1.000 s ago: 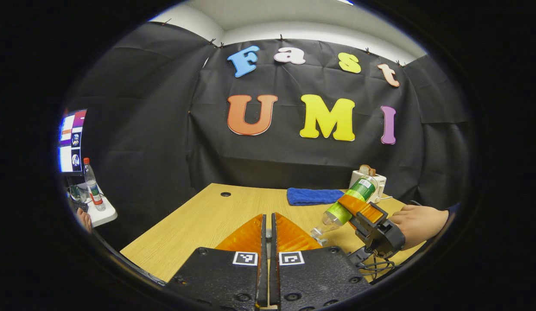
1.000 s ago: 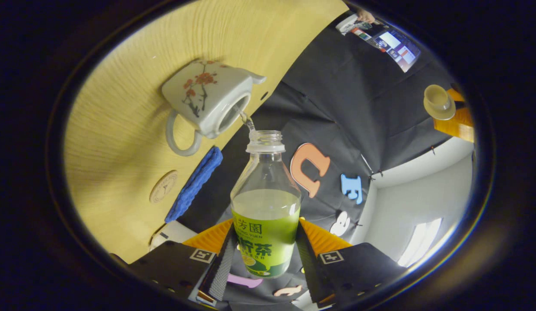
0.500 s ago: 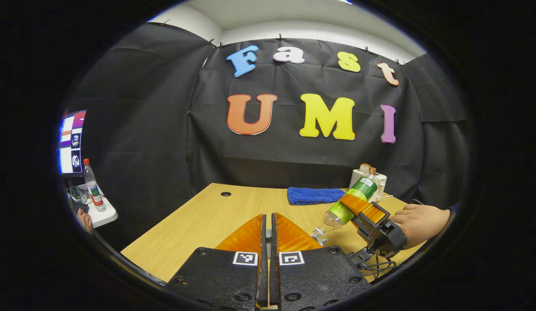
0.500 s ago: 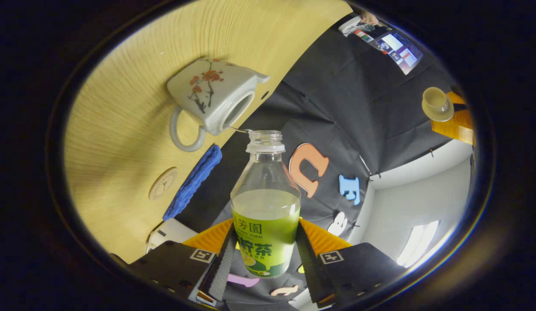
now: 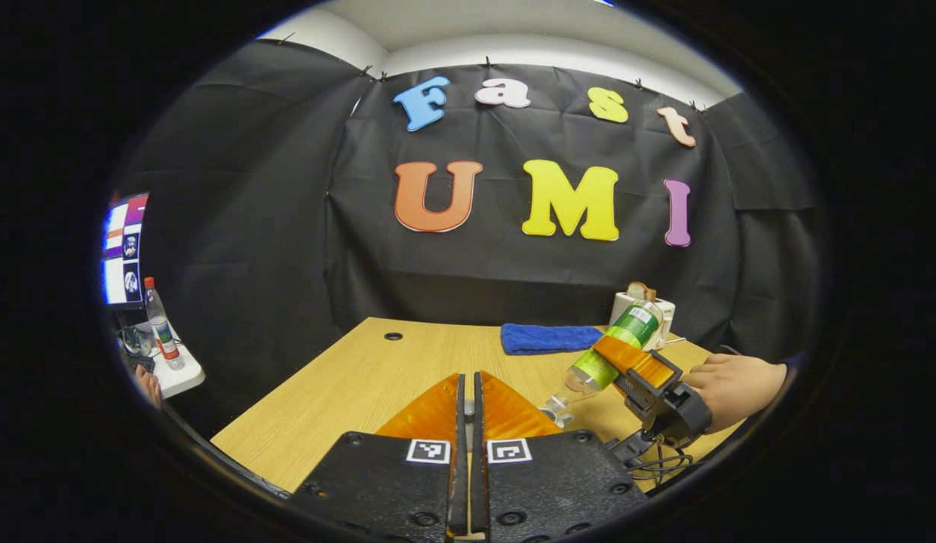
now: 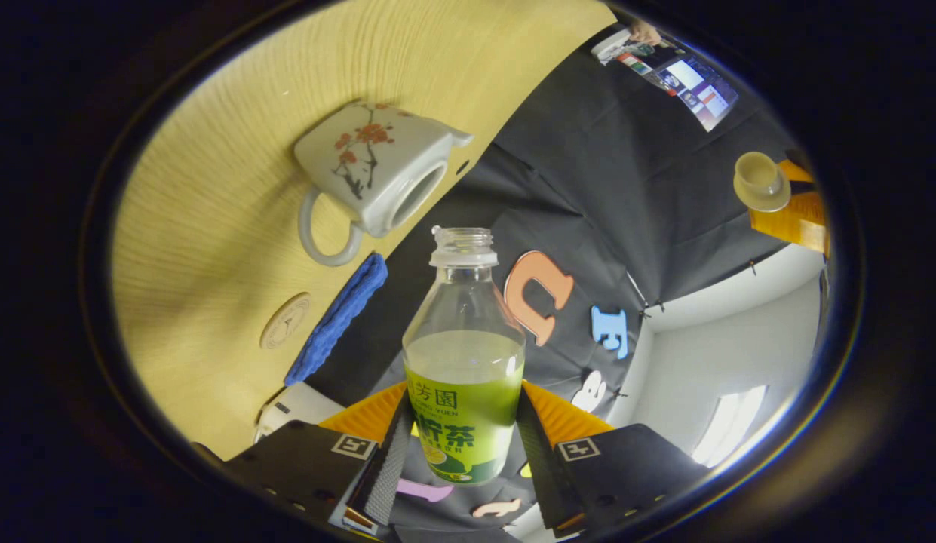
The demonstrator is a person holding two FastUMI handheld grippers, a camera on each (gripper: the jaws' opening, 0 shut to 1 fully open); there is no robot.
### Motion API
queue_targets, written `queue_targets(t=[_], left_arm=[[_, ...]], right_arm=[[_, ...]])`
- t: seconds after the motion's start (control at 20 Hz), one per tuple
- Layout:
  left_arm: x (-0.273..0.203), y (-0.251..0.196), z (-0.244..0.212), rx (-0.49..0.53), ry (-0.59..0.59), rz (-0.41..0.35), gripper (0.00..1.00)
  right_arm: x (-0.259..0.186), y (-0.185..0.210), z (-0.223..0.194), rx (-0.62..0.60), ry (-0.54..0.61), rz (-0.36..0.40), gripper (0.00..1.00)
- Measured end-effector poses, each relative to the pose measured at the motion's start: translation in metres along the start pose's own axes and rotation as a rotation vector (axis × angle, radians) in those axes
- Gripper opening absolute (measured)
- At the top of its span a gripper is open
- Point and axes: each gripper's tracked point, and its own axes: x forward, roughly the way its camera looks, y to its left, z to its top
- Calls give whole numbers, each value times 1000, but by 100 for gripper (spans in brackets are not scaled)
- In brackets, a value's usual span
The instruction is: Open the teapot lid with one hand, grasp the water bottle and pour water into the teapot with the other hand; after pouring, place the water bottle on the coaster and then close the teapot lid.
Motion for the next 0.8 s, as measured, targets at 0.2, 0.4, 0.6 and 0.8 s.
queue_targets(t=[0.2, 0.4, 0.6, 0.8], left_arm=[[0, -3, 0, 4, -3, -9, 4], [3, -3, -4, 7, 8, -7, 4], [2, 0, -6, 13, 13, 0, 4], [2, 1, -5, 14, 13, 2, 4]], right_arm=[[-1, 3, -2, 2, 5, 3, 72], [-2, 4, -1, -3, -3, 2, 72], [-1, 4, -2, 21, 1, 0, 72], [0, 4, 0, 48, -3, -4, 72]])
